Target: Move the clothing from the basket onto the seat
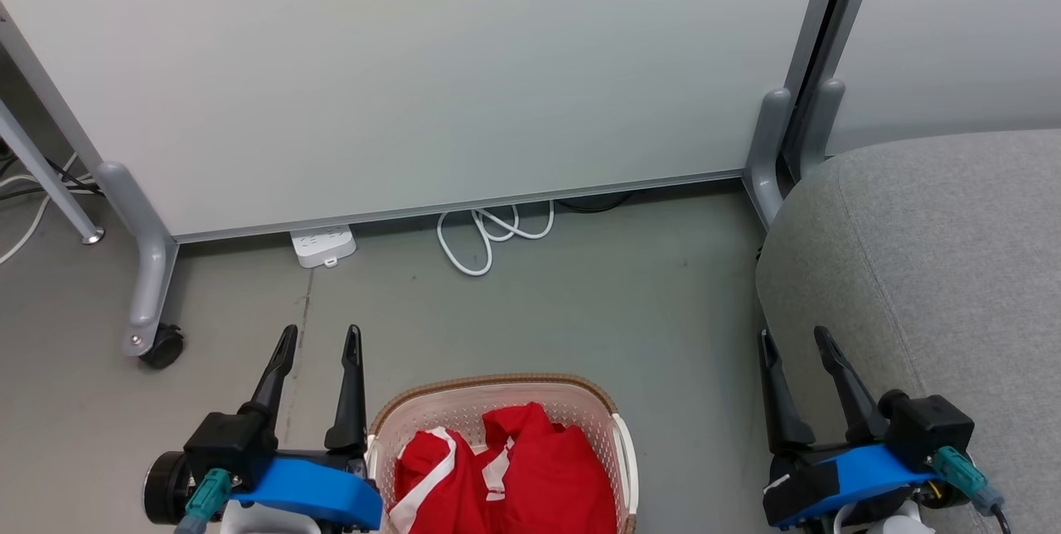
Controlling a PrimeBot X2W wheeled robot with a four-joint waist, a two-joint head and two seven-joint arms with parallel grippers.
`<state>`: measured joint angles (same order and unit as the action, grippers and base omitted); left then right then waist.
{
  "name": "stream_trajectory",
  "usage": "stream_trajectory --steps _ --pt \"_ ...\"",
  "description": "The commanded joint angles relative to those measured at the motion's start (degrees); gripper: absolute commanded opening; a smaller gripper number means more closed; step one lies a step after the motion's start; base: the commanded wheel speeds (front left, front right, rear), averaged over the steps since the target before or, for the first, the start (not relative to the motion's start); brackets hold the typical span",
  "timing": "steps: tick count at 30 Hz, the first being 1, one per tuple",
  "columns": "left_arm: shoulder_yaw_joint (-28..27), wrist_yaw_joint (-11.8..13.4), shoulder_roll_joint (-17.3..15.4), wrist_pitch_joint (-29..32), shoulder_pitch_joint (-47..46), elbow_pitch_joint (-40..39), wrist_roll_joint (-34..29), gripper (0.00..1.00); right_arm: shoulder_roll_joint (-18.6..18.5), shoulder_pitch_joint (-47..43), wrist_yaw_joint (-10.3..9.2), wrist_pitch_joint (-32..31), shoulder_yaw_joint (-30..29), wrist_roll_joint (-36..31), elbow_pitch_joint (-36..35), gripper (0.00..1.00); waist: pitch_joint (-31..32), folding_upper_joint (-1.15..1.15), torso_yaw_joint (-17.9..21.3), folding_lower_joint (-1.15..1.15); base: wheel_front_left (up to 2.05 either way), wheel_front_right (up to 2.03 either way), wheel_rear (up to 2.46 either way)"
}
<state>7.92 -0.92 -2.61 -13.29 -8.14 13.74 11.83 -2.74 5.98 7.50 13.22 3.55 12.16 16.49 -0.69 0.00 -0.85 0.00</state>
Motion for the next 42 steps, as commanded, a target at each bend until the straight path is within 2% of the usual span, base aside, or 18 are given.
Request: stream_trajectory --steps 1,16,28,36,42 --pt "0.24 0.22 -0.37 -0.58 -0.35 0.07 -1.08 1.0 -0.22 0.84 -0.02 0.66 0.26 -1.28 0.1 1.0 0.04 0.0 0.0 0.0 0.0 0.0 0.0" --pt "1.2 0.16 -0.42 -2.12 -0.36 2.0 -6.09 1.0 -0.22 0.89 -0.02 2.09 0.46 -7.55 1.71 1.0 0.28 0.0 -0.24 0.0 0.0 0.0 0.0" --pt "0.89 -0.17 -0.41 -1.95 -0.59 3.08 -5.49 1.0 -0.22 0.87 -0.02 2.0 0.36 -6.89 2.12 1.0 0.32 0.0 -0.48 0.0 0.0 0.0 0.0" --pt "1.85 -2.42 -0.41 -1.95 -3.18 5.95 -7.17 1.0 -0.22 1.29 -0.02 2.0 0.55 -6.91 2.14 1.0 -0.71 0.0 -0.22 0.0 0.0 0.0 0.0" --pt "2.94 -4.15 -0.66 -1.95 -7.83 9.89 -8.81 1.0 -0.22 2.6 -0.02 1.97 0.69 -7.16 1.63 1.0 -3.91 0.0 0.89 0.0 0.0 0.0 0.0"
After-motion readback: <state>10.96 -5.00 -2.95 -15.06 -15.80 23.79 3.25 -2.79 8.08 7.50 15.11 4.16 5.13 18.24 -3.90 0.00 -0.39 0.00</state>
